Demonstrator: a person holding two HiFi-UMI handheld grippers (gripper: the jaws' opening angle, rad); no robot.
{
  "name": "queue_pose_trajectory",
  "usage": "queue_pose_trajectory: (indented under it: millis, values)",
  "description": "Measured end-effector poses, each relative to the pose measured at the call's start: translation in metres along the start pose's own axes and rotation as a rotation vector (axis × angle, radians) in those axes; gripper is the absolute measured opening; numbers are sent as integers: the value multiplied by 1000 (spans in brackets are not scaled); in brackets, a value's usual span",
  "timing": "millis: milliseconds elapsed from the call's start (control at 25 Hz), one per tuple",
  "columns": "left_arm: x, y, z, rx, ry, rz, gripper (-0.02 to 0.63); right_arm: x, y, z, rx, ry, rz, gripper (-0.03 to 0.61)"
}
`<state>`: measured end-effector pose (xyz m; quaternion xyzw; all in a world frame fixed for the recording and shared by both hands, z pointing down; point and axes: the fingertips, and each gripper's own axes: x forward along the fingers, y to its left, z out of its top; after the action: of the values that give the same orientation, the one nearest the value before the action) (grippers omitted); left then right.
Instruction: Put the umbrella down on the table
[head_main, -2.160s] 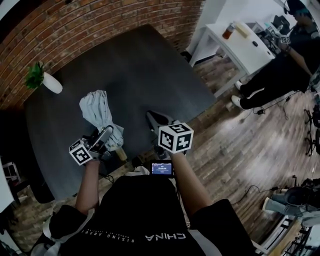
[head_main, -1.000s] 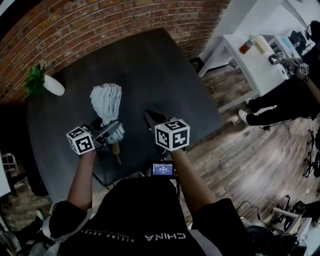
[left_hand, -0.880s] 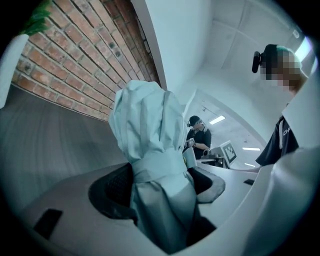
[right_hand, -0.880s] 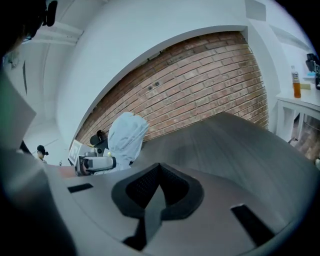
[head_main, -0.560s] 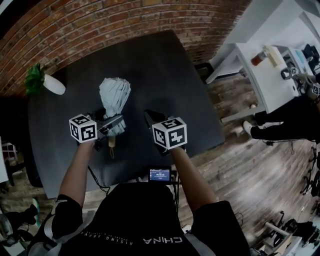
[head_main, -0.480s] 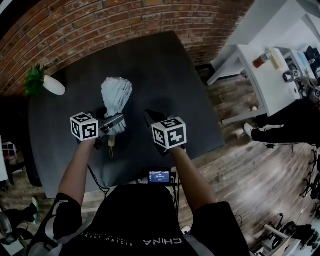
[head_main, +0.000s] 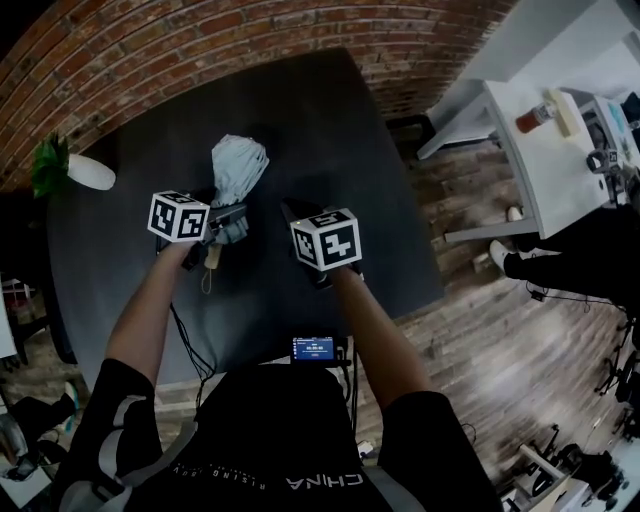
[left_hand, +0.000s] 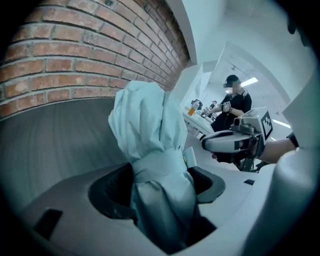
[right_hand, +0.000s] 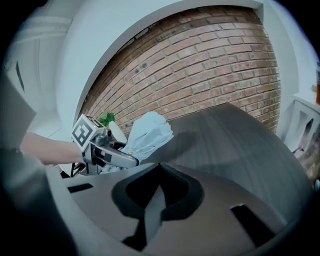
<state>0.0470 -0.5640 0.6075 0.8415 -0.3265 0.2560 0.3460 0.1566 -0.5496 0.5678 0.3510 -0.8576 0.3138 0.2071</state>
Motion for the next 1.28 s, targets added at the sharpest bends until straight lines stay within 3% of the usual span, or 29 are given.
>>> queue_pose_trajectory:
  millis: [440,920,1280]
  values:
    - [47,31,9,71,127,185,310,21,-31,7,27,30,6,8]
    - [70,29,1,122,200,240,311,20,-38,0,32,34,5,8]
    - [75,31,-3,117,210,273,311,17,-39,-6,42,37,3,8]
